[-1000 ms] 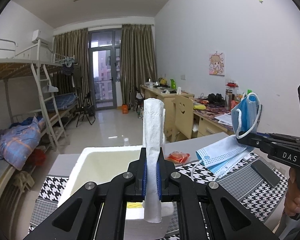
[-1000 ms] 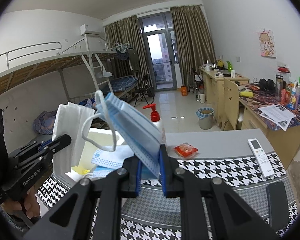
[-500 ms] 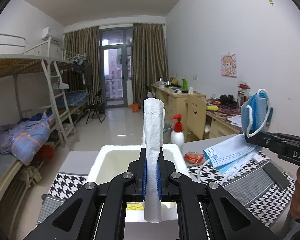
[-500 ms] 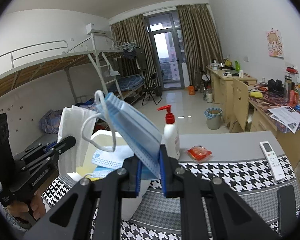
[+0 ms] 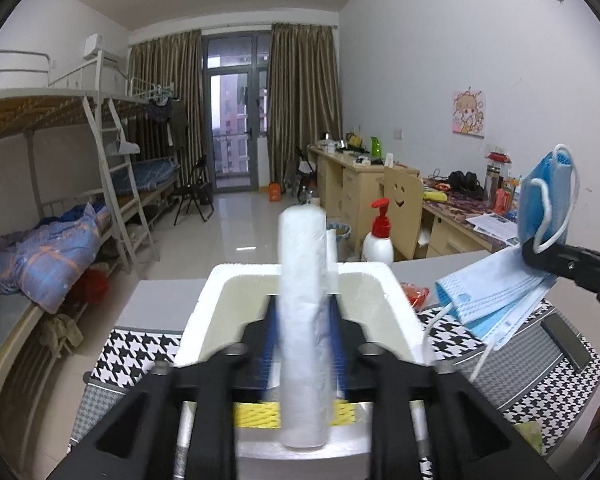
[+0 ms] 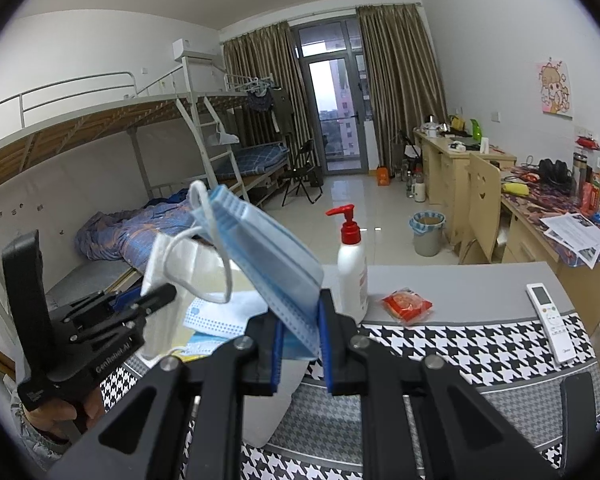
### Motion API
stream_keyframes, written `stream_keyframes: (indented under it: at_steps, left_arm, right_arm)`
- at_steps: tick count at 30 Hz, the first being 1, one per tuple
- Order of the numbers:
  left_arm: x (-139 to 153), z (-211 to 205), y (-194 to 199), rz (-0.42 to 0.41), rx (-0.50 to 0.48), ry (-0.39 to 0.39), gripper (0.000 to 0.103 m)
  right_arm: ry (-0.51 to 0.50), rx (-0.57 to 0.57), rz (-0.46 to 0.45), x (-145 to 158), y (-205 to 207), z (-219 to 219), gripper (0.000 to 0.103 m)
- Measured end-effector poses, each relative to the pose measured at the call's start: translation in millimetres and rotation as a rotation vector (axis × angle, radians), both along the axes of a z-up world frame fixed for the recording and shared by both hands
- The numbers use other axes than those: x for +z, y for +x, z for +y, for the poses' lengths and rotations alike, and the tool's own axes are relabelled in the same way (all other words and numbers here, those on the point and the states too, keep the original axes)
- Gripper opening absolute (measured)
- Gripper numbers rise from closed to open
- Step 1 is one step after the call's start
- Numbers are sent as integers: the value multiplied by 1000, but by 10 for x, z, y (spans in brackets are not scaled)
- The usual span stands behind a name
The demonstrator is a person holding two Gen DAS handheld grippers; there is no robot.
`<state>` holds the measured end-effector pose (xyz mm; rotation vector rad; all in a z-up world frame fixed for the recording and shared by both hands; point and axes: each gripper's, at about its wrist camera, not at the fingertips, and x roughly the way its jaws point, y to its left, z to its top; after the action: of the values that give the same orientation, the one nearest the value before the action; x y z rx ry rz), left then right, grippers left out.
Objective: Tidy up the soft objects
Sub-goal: 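Lower the white tissue into the foam box and open the left tool, then lower the blue face mask into the foam box and open the right tool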
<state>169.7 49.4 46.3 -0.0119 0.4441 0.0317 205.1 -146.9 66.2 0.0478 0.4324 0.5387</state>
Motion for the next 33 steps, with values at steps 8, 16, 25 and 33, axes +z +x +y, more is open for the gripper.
stream_keyframes:
  at_steps: [8,16,25,33]
  left_arm:
    - [19,109,-94,-39,39,0,95]
    - [58,302,-233,-74,93,-5,102]
    - [51,425,-345,-84,122,12,102]
    - [36,527,-400,-88,145,1,102]
  right_arm:
    - [-5,-6,13,-6,46,110,19]
    - [-9,19,12,23,52,247,19]
    - [-13,60,34,20,125,459,19]
    - [-34,82,46,7,151,627,19]
